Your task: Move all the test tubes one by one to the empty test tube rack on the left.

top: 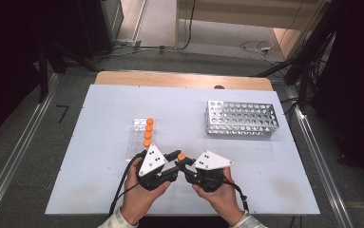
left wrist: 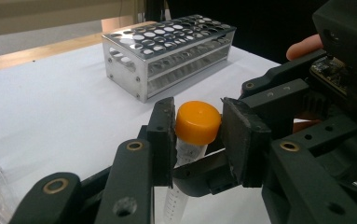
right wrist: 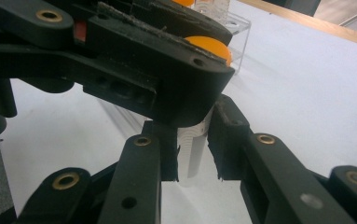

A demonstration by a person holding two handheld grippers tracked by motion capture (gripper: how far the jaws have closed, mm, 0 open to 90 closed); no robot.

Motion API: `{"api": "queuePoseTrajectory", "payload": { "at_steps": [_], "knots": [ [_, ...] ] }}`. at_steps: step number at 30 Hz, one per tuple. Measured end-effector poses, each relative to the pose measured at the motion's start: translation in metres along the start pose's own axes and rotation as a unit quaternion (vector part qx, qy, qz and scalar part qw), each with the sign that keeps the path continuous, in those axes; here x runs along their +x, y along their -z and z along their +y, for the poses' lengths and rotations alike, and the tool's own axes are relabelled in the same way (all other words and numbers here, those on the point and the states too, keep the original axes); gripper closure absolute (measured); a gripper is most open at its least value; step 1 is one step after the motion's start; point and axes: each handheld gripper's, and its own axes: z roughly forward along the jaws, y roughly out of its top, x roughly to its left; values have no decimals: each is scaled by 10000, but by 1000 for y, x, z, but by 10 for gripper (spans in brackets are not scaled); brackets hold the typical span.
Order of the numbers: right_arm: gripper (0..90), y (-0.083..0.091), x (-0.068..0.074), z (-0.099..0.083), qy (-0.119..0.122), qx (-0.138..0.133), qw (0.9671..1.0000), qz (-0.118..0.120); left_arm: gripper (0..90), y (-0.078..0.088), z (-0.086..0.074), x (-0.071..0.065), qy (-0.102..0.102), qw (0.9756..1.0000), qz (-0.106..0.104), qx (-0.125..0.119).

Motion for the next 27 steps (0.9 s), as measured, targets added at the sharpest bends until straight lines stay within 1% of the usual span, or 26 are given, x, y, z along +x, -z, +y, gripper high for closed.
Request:
{"api": "queuePoseTrajectory", "payload": {
  "at_steps": [4,10,14,16,20,22,24,27],
  "knots": [
    [718,0,0,0,-1,2,10000,1,685,0,0,1,-6,10000,-5,6],
    [718,0,0,-1,-15,8,10000,5,694,0,-1,1,-39,10000,13,10],
    [716,0,0,0,-14,-14,10000,15,701,1,-1,1,-53,10000,23,-46],
    [709,1,1,0,-19,-28,10000,19,703,2,0,1,-42,10000,-11,-64],
    [647,2,0,0,-25,-60,10000,24,705,2,0,1,-43,10000,-28,-65],
    [578,2,1,0,-45,-103,9999,29,705,3,0,1,-28,10000,-30,-68],
    [503,3,1,0,-87,-148,9998,-38,705,3,1,1,2,9999,-45,-100],
    [433,4,0,0,-144,-184,9997,-105,706,4,1,2,23,9999,-38,-121]
  ]
}}
